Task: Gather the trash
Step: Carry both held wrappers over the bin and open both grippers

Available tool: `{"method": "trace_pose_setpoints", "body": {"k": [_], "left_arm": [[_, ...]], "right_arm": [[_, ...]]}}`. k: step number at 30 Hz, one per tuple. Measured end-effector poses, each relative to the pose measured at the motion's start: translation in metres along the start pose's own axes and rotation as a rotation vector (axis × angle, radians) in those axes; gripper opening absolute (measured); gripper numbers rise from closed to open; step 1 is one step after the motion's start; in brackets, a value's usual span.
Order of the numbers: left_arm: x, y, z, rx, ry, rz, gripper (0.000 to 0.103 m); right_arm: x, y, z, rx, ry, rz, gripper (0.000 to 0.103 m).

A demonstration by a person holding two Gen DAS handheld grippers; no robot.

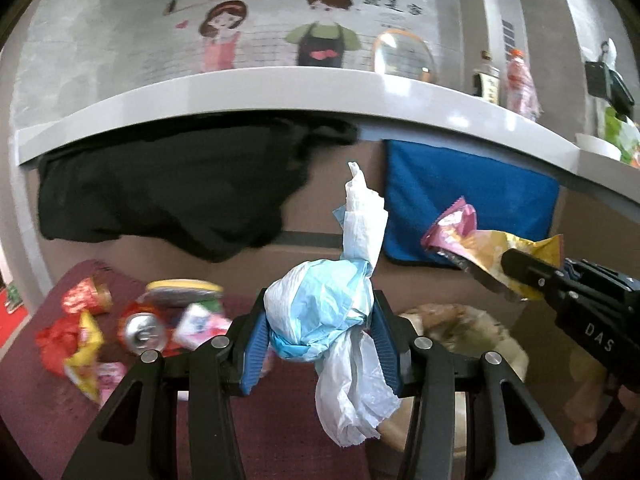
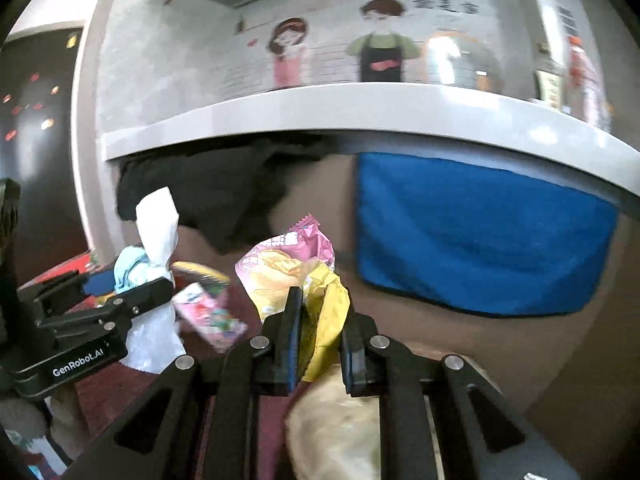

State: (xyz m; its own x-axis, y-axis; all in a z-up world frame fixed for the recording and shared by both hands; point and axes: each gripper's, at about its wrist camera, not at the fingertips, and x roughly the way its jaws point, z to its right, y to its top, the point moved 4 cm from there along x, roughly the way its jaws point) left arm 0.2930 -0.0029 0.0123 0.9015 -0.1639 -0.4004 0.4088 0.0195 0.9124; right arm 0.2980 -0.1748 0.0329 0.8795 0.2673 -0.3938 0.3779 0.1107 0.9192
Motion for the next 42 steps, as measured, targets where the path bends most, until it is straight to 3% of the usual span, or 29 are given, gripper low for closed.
{"method": "trace_pose_setpoints", "body": {"k": [6,15,36,39,42], "left_arm": [[0.03,-0.005,0.045,0.028,-0.056,-0.036,0.048],[0.073,-0.021,0.083,0.036,-0.106,-0.099,0.048],[0.129,-0.045,0.098,0.029,-0.154,-0.19,0.048],[0.135,-0.047,0.099,0.02,-0.187,-0.208,0.048],[0.148,-0.047,0.099,-0.02,-0.272,-0.274,0.062]], "right_arm": [[-0.007,-0.014,0.057,0.075,-0.091,-0.007,0.015],[-0.003,-0.04,0.091,0.12,-0.147,-0.035,0.015],[0.042,-0.074,0.123,0.201,-0.165,-0.128,0.015],[0.048,-0.078,0.125,0.212,-0.16,-0.14,0.016],[0.053,-0.081,0.128,0.227,-0.147,-0.14,0.019]]}}
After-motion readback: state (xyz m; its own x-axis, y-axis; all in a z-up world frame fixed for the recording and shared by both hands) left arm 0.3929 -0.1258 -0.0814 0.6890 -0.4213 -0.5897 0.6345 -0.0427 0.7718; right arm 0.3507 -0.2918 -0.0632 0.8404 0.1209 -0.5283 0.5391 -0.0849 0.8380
